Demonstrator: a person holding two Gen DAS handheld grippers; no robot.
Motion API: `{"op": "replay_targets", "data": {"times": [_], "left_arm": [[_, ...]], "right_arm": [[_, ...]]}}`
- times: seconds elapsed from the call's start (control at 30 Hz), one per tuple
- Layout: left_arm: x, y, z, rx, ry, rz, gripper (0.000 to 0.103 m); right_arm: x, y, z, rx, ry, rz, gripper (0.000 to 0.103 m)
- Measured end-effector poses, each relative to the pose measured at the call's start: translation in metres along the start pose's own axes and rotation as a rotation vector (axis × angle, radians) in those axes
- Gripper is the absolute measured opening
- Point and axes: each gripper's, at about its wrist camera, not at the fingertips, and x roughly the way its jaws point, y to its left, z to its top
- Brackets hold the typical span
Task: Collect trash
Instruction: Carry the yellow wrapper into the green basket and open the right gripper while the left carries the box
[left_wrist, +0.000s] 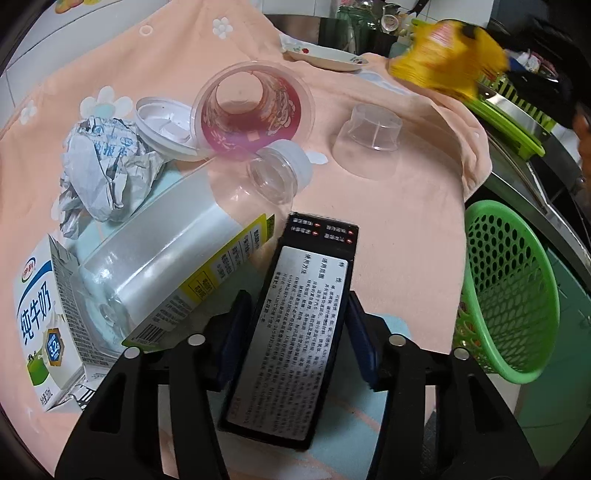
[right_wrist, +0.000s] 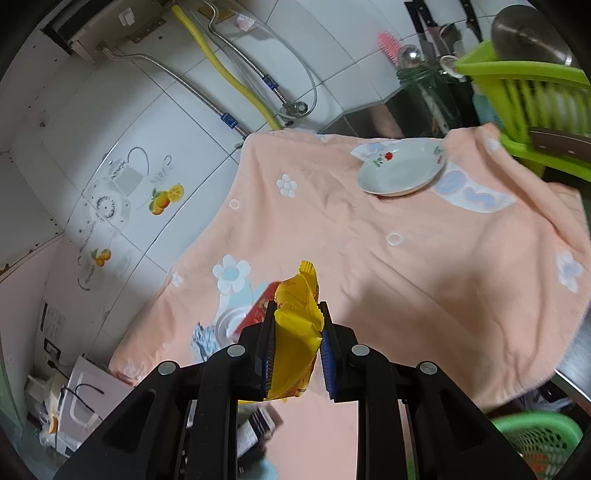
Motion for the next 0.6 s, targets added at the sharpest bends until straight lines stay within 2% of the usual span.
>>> {"op": "replay_targets", "data": {"times": [0.23,0.47,0.6], "left_arm": [[-0.006,-0.003,-0.005,-0.042,-0.017,-0.050,0.049],[-0.017,-0.025,-0.005,-0.017,-0.043,-0.091,0.048],[-0.023,-0.044,-0.002,0.016,-0.061,-0.124,0.048]], "right_arm": [[-0.047,-0.021,-0.040,-0.011,0.011,-0.062,0.021],[-0.080,-0.055,-0.094,-0.030,0.053,-0.202,0.021],[-0.093,-0.079,-0.126,-0.026,0.110,-0.298,0.021]]}}
